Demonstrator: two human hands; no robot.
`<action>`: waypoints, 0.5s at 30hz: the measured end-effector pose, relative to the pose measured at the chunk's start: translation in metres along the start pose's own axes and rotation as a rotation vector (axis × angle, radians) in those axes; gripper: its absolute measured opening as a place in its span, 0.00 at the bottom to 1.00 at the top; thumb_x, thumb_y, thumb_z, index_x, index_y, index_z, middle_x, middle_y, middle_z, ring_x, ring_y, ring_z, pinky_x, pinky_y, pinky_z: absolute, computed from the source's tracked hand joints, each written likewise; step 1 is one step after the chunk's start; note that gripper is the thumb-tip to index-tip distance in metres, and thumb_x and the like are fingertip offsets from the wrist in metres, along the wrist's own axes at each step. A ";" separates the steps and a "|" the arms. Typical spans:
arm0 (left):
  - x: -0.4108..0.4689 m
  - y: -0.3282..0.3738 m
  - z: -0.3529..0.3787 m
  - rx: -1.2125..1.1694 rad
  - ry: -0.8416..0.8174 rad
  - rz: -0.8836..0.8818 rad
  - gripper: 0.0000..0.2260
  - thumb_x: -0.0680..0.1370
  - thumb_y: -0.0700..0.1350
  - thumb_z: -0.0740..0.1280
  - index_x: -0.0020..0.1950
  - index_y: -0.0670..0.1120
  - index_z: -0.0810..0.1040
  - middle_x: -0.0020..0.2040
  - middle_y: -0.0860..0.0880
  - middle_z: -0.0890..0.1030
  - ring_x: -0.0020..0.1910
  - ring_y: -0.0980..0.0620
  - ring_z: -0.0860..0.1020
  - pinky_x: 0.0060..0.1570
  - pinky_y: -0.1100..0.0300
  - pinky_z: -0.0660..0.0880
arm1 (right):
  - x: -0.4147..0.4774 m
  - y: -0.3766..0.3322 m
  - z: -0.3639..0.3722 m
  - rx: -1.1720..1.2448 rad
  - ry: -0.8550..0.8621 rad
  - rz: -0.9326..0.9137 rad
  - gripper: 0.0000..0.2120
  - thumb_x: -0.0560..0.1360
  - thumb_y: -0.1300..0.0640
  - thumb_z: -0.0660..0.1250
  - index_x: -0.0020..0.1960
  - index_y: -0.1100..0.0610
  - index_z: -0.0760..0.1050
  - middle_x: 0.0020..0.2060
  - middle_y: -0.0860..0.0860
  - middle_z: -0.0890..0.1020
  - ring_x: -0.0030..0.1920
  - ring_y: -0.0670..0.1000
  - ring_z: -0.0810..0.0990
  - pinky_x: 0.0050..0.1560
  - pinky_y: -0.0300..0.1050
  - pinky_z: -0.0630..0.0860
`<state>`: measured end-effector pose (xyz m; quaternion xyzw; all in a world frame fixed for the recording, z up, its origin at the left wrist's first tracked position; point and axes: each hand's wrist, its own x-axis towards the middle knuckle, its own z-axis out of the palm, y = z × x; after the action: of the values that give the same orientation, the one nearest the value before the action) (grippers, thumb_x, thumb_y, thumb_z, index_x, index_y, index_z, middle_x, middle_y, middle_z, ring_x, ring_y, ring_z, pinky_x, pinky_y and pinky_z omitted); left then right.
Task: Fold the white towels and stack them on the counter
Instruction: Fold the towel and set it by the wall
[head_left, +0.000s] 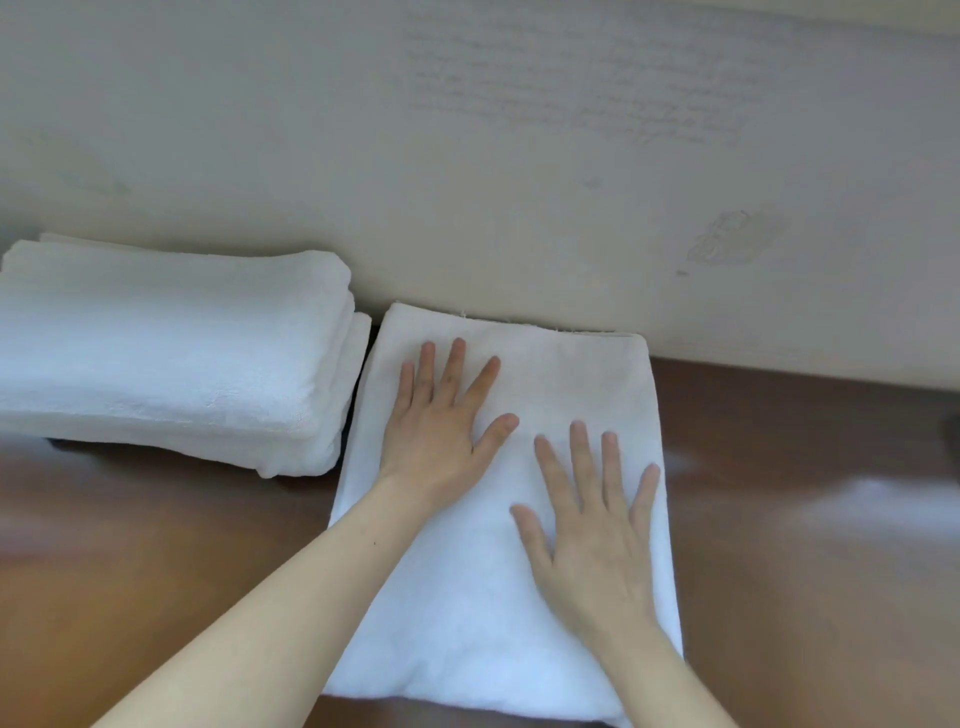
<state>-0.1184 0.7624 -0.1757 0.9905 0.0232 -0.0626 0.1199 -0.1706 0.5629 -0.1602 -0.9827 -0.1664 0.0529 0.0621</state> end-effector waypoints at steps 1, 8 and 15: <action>0.002 -0.001 0.002 0.034 -0.015 -0.004 0.33 0.77 0.70 0.34 0.80 0.60 0.38 0.80 0.50 0.33 0.78 0.45 0.30 0.75 0.46 0.31 | 0.009 0.003 -0.001 -0.027 -0.032 0.024 0.32 0.80 0.35 0.43 0.81 0.46 0.48 0.80 0.51 0.48 0.80 0.57 0.41 0.75 0.69 0.43; -0.040 0.005 0.016 0.035 0.002 0.027 0.33 0.79 0.69 0.37 0.81 0.57 0.41 0.81 0.49 0.37 0.79 0.45 0.34 0.76 0.43 0.35 | -0.026 0.017 0.007 -0.075 -0.124 0.048 0.32 0.80 0.33 0.42 0.81 0.45 0.47 0.80 0.49 0.47 0.80 0.56 0.43 0.74 0.71 0.46; -0.063 0.028 0.023 0.018 0.027 0.058 0.32 0.80 0.68 0.38 0.82 0.55 0.43 0.82 0.49 0.39 0.80 0.46 0.36 0.77 0.43 0.40 | -0.027 0.018 -0.004 0.027 -0.042 0.087 0.31 0.81 0.34 0.42 0.79 0.46 0.56 0.79 0.50 0.57 0.79 0.60 0.52 0.74 0.69 0.49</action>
<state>-0.1814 0.7275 -0.1829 0.9926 -0.0045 -0.0461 0.1126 -0.1898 0.5361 -0.1562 -0.9867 -0.1242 0.0786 0.0696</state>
